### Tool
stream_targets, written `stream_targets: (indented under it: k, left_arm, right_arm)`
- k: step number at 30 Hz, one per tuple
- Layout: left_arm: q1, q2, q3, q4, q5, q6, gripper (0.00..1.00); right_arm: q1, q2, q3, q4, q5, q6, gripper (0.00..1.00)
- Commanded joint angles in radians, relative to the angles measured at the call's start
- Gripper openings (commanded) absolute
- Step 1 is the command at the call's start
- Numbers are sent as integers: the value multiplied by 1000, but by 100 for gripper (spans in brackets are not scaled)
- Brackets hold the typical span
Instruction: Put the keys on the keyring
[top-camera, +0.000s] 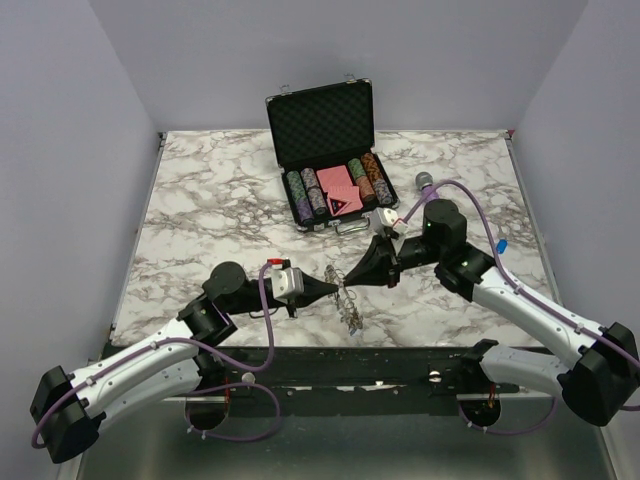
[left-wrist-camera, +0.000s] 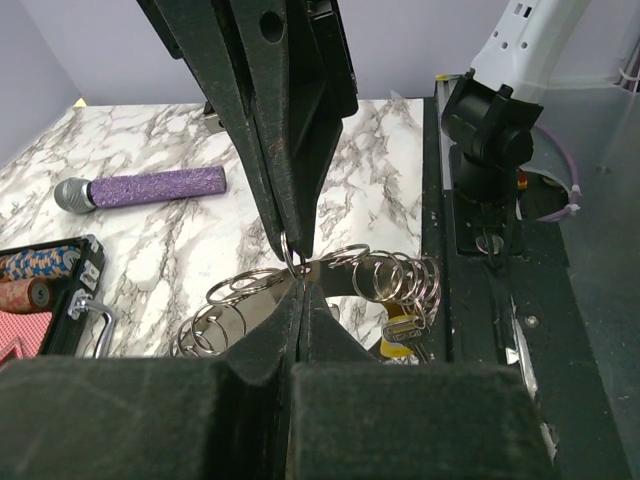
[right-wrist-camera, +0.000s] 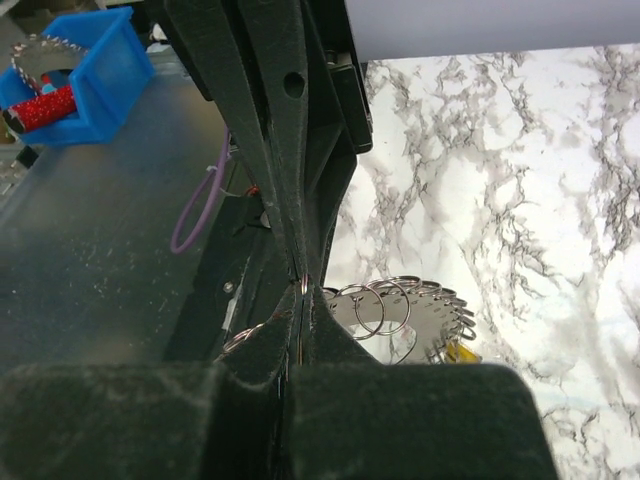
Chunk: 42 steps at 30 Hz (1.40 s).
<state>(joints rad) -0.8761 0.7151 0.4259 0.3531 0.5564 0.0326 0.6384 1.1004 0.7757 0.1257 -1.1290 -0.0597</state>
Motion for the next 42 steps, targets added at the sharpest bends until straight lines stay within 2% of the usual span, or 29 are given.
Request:
stream_targets:
  k: [1, 9, 14, 18, 21, 23, 27, 29, 32, 38, 42]
  left_arm:
    - [3, -8, -27, -5, -12, -16, 0]
    - [3, -61, -52, 38, -47, -26, 0]
    - [3, -126, -70, 64, -43, -59, 13]
    - [2, -186, -91, 75, -91, -74, 32]
    - [3, -242, -111, 64, -180, -91, 46]
    - [5, -267, -108, 35, -265, -115, 63]
    - [5, -241, -43, -84, -381, -175, 84]
    - [8, -195, 13, -167, -412, -220, 90]
    - [15, -134, 88, -276, -450, -287, 95]
    - [64, -121, 172, -422, -486, -341, 99]
    - [146, -146, 215, -520, -467, -361, 99]
  right_arm:
    - [-13, 1, -7, 78, 46, 55, 0]
    - [-11, 10, 0, 32, 106, 57, 0]
    - [-13, 23, 16, -8, 140, 57, 0]
    - [-14, 32, 39, -37, 152, 57, 0]
    - [-13, 45, 98, -107, 178, 15, 0]
    - [-16, 55, 152, -194, 205, -37, 0]
    - [-35, 72, 293, -384, 306, -130, 0]
    - [-48, 87, 370, -483, 368, -170, 0]
    - [-63, 96, 447, -613, 437, -247, 0]
    - [-105, 82, 508, -718, 624, -333, 0]
    - [-114, 72, 505, -736, 592, -344, 0]
